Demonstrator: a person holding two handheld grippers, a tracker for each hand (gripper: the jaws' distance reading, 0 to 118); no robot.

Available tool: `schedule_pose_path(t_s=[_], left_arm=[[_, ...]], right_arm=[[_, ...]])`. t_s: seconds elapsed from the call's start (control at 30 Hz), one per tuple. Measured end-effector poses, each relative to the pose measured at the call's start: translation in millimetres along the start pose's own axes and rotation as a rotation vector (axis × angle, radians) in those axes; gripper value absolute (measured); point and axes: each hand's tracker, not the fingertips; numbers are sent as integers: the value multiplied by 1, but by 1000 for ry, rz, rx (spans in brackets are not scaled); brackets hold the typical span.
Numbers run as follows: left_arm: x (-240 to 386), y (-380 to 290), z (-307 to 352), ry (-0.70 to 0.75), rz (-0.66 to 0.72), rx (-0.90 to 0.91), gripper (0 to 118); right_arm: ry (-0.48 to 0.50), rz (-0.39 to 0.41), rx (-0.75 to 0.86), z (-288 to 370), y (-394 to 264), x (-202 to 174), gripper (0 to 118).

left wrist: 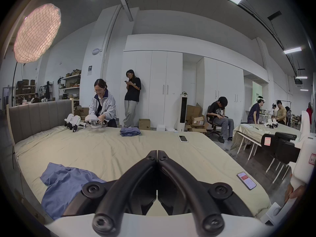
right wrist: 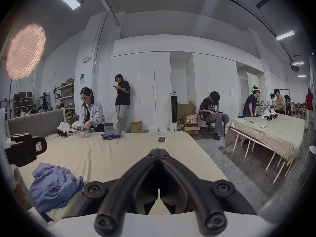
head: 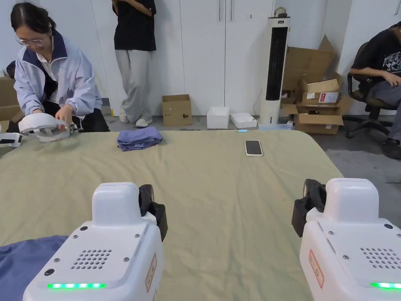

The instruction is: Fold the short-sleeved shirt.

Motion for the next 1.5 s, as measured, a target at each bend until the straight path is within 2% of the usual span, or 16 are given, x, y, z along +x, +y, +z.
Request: schedule_pose_path(t_s=[0.43,0.6,0.7,0.83,0.97,1.1,1.2,1.33,1.4,1.43,1.47,1.5], left_arm=[[-21,12,13,34,-34,25,0],[-55,22,41,218,-30,56,0],[-80,26,66,322,-18,73,0],[-105,28,95,484,-52,56,0],[-126,27,109,564,-21,44,0],[-144,19,100,591,2,-9,0],[-159,6,75,615,10,-112,0],[-193,-22,20,580,123,-305,0],[-214,-46,-11,584,189,-344,0],[-225,-58,-29,576,236,-396,3],[-235,-73,-44,575,278,-491,19],[-243,-85,-56,548,292,-538,50]], right_arm=[[57,24,-11,-5,4,-24,0],[231,13,-22,-15,6,-57,0],[345,31,-21,-18,3,-92,0],[507,15,-51,-17,-1,-139,0],[601,67,-62,-13,-7,-172,0],[638,83,-94,-13,-15,-183,0],[640,100,-126,-17,-22,-184,0],[620,128,-176,-27,-33,-182,0],[606,131,-206,-33,-40,-180,0],[603,133,-226,-37,-43,-178,0],[600,134,-238,-40,-46,-177,0],[593,136,-246,-42,-48,-177,0]])
